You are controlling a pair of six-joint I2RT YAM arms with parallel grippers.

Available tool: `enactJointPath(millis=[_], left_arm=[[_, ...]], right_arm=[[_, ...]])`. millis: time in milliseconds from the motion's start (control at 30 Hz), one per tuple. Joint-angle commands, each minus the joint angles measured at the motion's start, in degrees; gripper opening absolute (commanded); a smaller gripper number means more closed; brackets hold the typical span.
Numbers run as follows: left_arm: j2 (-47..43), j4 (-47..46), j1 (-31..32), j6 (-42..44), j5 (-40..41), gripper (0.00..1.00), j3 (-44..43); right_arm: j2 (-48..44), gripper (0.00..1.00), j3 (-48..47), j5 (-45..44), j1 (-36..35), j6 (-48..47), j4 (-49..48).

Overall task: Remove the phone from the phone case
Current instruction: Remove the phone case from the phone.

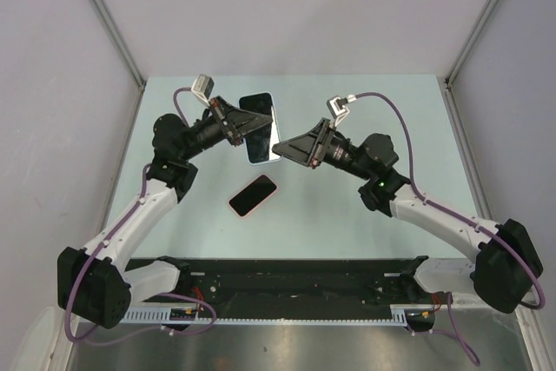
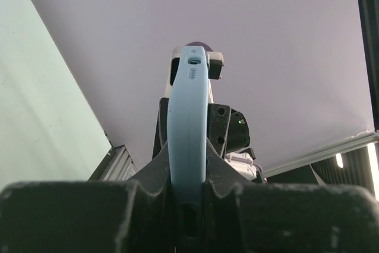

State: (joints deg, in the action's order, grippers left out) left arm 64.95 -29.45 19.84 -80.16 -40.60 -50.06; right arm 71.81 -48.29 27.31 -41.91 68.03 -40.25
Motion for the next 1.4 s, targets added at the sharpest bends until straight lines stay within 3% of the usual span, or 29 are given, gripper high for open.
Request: enactJointPath(millis=[0,200,433,800,900,933,967,1033,1133,1233,1367], left_arm=[[-1.7,-4.6,0.0,-2.9,0.8,0.00,-0.6],[-1.6,-6.0,0.0,-4.2,1.7,0.00,-0.6],[-2.1,-6.1,0.0,-4.5,2.5,0.00,-0.9],[-3.2,-5.6,0.0,-3.7,3.4,0.00,-1.2],[-3.7,-5.5,0.0,-3.1,3.6,0.00,-1.4],[-3.8,-5.4,0.1,-2.9,3.5,0.00,-1.5],[-4.0,-5.4,0.0,-2.9,3.4,0.00,-1.8],[-4.0,-5.6,0.0,-3.5,3.0,0.00,-2.1],[-3.5,-9.6,0.0,-7.7,1.4,0.00,-2.0],[-3.0,-17.6,0.1,-14.7,0.4,0.00,1.2],[-3.2,-23.1,0.3,-20.3,0.4,0.00,3.2]], right_arm=[[-4.9,0.38,2.3,-2.5,0.2,-1.0,-0.7],[-5.6,0.24,5.6,-1.7,0.8,3.9,-8.5],[-3.3,0.37,5.5,-1.1,0.0,6.0,-13.7],[-0.2,0.36,5.1,-1.6,-1.2,7.8,-16.9],[0.7,0.25,4.7,-1.9,-1.2,8.4,-17.3],[1.0,0.09,4.7,-1.9,-1.2,8.7,-17.7],[1.7,0.00,4.7,-1.9,-1.2,9.0,-18.9],[2.5,0.00,4.7,-1.2,-1.2,9.7,-20.7],[5.4,0.00,4.7,2.3,-1.2,9.3,-31.3],[11.7,0.00,4.7,6.9,-0.2,13.4,-51.5],[13.4,0.00,3.7,11.4,-0.1,7.2,-51.4]])
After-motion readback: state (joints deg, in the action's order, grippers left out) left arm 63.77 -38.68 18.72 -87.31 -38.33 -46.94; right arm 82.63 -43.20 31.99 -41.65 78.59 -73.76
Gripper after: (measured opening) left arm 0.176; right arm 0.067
